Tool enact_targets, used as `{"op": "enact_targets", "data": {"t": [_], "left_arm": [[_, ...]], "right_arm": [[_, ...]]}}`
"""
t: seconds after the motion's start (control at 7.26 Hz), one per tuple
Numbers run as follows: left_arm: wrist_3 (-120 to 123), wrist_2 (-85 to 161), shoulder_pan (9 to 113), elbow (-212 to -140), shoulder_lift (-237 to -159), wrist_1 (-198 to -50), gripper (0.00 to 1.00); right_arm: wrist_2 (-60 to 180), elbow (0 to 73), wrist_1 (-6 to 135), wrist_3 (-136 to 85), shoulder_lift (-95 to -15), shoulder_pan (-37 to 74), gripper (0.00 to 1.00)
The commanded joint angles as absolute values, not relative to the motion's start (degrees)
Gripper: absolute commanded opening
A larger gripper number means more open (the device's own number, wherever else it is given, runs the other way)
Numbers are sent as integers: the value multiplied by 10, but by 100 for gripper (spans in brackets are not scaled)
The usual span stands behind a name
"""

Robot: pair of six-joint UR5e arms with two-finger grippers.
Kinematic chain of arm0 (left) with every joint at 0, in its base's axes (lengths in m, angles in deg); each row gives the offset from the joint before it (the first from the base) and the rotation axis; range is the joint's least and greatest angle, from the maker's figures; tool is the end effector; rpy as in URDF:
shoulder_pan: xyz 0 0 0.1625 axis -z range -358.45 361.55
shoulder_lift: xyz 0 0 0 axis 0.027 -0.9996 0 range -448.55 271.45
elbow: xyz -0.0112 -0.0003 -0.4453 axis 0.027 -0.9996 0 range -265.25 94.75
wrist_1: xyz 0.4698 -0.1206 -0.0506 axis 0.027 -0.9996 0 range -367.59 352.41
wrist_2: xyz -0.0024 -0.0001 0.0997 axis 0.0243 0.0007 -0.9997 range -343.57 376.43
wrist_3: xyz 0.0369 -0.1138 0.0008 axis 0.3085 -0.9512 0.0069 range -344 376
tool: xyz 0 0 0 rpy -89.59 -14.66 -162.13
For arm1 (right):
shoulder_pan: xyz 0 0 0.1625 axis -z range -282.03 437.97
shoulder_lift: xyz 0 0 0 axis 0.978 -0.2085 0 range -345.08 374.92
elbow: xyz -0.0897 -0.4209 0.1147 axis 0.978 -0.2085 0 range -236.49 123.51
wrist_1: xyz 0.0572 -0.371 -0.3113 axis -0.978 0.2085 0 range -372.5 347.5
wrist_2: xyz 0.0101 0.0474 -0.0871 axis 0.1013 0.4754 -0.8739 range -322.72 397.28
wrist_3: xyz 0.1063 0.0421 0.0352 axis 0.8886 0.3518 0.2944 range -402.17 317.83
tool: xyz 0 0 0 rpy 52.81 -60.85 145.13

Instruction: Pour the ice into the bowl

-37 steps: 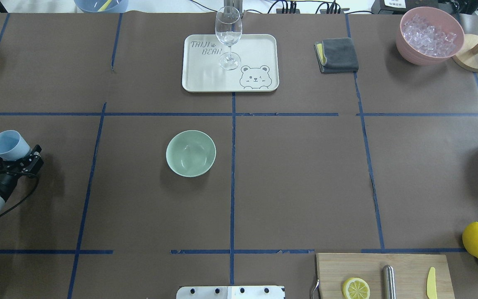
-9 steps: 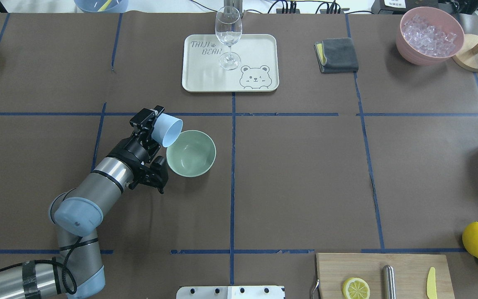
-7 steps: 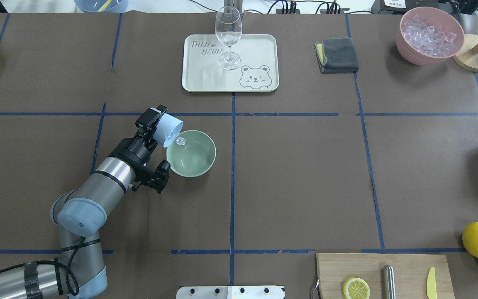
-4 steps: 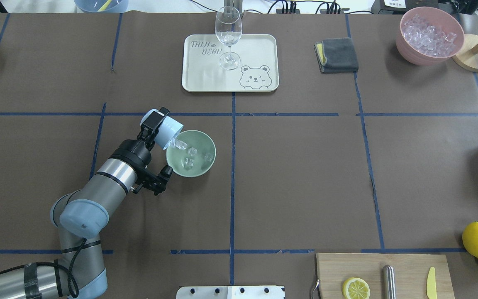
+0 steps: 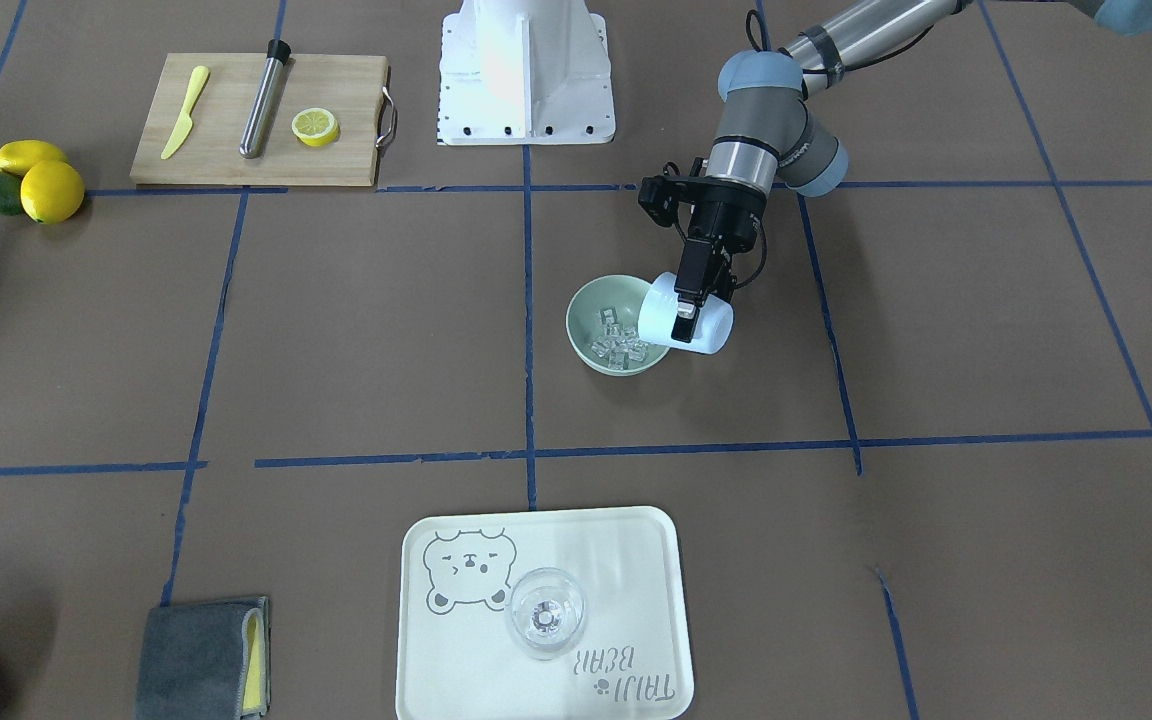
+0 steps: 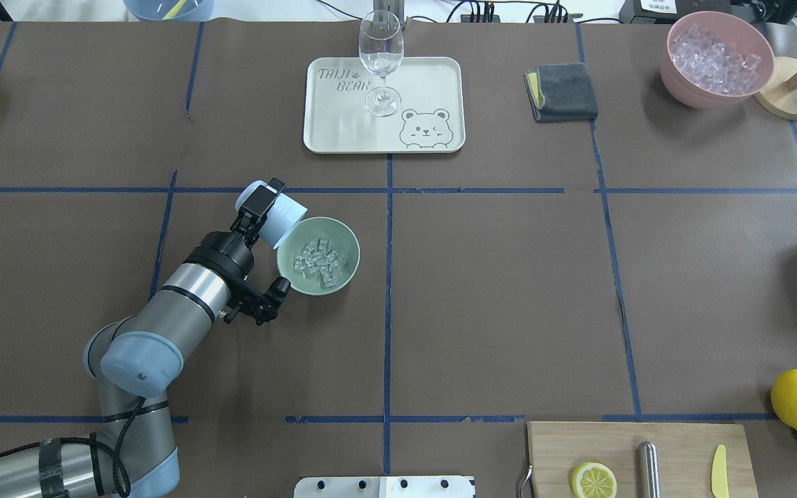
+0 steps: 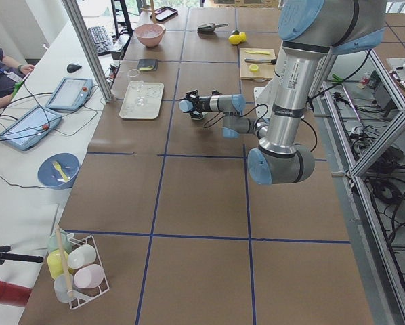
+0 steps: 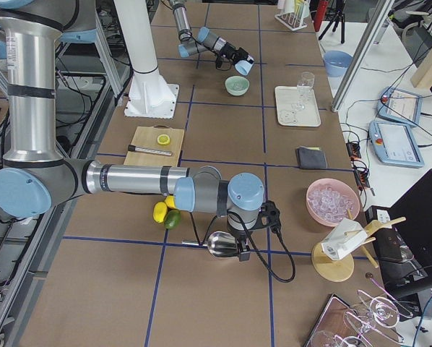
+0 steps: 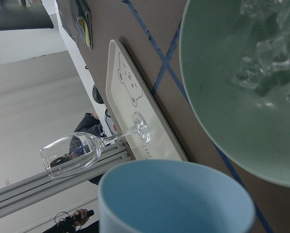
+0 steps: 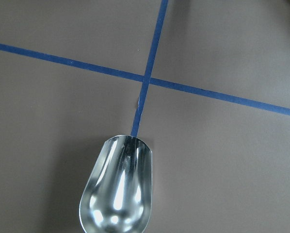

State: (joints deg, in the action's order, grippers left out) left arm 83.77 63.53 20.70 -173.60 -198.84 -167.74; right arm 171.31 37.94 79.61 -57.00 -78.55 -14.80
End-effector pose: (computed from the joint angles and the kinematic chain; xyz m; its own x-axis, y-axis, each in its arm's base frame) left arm 0.5801 -0.4288 0.3326 0.3157 0.1837 0.9309 -0.8251 -0.4313 0.3649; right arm 0.0762 -0.5370 0.6871 0.7059 -0.2088 0.6768 0.1371 0.9778 0.1587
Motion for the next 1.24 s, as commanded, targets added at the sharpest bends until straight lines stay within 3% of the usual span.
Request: {"op": "enact_targets", "data": {"t": [0.0, 0.55, 1.1], "left_arm": [[835, 635, 207, -1744, -1988, -1685, 0], [634, 645, 214, -1775, -1970, -1705, 0], [127, 680, 219, -1777, -1921, -1707, 0]], "right_arm": [[1713, 379, 796, -570, -786, -148, 100], [1714, 379, 796, -570, -786, -148, 100], [1713, 380, 796, -571, -786, -153, 100]]}}
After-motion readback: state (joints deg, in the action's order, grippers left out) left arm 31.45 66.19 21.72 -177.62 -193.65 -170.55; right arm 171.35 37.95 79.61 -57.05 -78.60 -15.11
